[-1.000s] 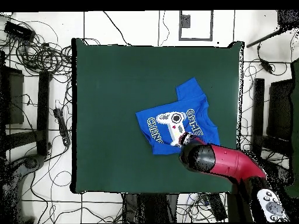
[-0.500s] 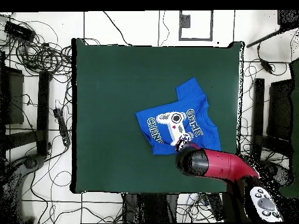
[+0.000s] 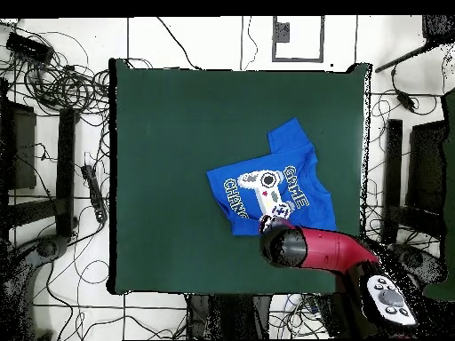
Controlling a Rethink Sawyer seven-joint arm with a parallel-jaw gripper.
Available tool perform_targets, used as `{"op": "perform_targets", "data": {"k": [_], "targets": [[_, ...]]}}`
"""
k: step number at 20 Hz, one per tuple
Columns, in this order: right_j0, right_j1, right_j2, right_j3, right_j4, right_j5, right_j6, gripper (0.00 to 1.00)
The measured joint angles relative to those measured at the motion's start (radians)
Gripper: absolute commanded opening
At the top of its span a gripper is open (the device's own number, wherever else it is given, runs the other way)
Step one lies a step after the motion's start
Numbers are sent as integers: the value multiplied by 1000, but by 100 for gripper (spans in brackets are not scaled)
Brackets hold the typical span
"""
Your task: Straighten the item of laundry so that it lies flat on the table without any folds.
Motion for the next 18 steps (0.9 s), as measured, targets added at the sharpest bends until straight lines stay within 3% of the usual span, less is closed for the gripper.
{"op": "perform_targets", "data": {"k": [18], "targets": [[137,117,-23,-2,6,-98,0,100]]}}
